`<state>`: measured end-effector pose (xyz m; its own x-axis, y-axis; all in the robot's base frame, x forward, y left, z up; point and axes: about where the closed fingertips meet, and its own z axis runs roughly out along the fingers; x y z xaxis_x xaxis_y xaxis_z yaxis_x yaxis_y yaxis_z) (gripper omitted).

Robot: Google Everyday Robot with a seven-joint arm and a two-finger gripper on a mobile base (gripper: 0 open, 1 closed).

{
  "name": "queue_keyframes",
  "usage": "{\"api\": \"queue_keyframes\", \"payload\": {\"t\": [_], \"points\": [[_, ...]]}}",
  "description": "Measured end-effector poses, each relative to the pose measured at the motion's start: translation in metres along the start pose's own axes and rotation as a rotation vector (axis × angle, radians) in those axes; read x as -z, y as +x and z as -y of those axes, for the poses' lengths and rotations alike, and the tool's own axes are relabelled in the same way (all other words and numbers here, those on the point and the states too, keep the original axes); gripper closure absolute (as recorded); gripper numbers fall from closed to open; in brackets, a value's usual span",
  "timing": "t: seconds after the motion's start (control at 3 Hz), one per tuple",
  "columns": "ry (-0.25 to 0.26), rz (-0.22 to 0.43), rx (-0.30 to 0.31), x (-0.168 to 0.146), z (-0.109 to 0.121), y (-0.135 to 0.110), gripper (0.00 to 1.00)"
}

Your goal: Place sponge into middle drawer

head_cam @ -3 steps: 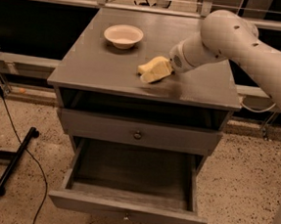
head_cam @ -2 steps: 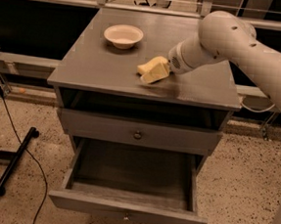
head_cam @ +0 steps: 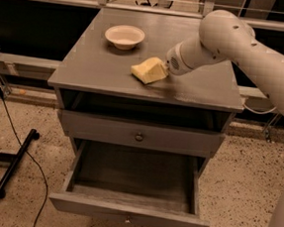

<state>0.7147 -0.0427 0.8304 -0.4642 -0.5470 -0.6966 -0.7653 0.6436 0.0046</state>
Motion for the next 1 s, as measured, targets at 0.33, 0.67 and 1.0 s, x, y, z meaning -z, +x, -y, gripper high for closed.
{"api": "queue_keyframes", "payload": {"t": [0.33, 0.67, 1.0], "points": [[-0.043, 0.015, -0.014, -0.002, -0.003, -0.003, 0.87], [-0.096, 0.05, -0.009, 0.015, -0.009, -0.018, 1.0], [-0.127, 0.066, 0.007, 0.054, -0.011, -0.02, 1.0]]}}
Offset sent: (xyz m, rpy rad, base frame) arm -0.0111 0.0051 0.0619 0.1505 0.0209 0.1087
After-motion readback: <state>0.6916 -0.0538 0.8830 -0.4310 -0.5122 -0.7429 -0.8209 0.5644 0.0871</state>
